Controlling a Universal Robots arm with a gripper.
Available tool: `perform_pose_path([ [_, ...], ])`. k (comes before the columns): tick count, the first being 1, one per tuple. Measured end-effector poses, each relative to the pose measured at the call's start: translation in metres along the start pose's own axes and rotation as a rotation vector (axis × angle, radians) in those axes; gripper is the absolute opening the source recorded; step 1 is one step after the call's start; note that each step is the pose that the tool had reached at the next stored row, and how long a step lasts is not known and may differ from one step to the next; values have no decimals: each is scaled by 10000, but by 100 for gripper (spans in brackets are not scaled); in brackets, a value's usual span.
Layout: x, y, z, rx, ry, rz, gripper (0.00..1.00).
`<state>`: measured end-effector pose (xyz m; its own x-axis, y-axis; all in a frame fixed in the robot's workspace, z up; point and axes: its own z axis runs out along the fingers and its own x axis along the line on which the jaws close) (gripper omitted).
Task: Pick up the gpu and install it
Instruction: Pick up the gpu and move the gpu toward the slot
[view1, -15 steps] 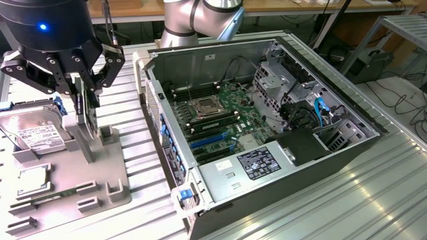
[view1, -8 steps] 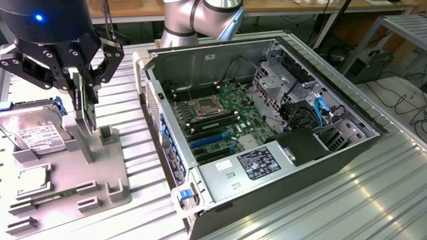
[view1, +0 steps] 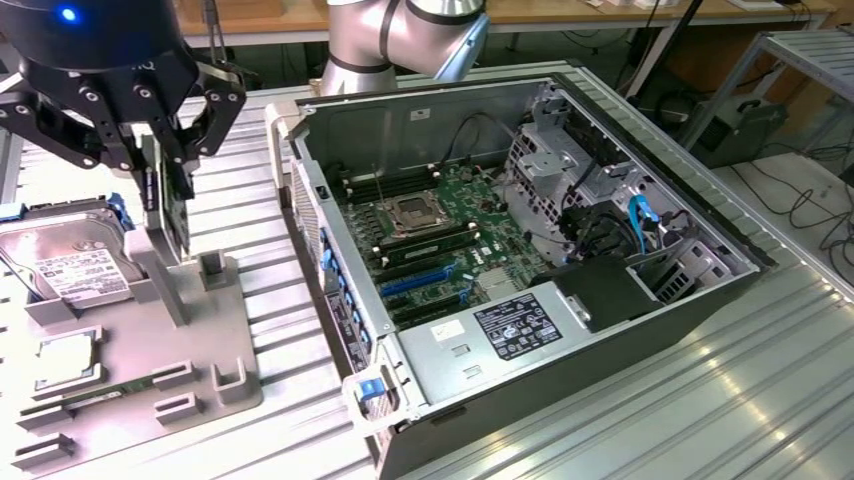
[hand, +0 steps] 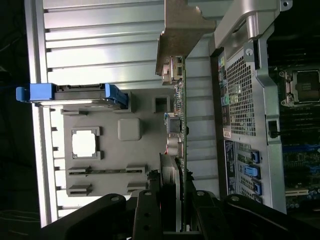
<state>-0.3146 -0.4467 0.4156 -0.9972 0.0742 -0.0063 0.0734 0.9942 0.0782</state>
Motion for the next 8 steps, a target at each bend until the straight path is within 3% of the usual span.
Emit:
perform_pose_path([
  [8, -1, 8, -99, -1, 0, 0, 28],
])
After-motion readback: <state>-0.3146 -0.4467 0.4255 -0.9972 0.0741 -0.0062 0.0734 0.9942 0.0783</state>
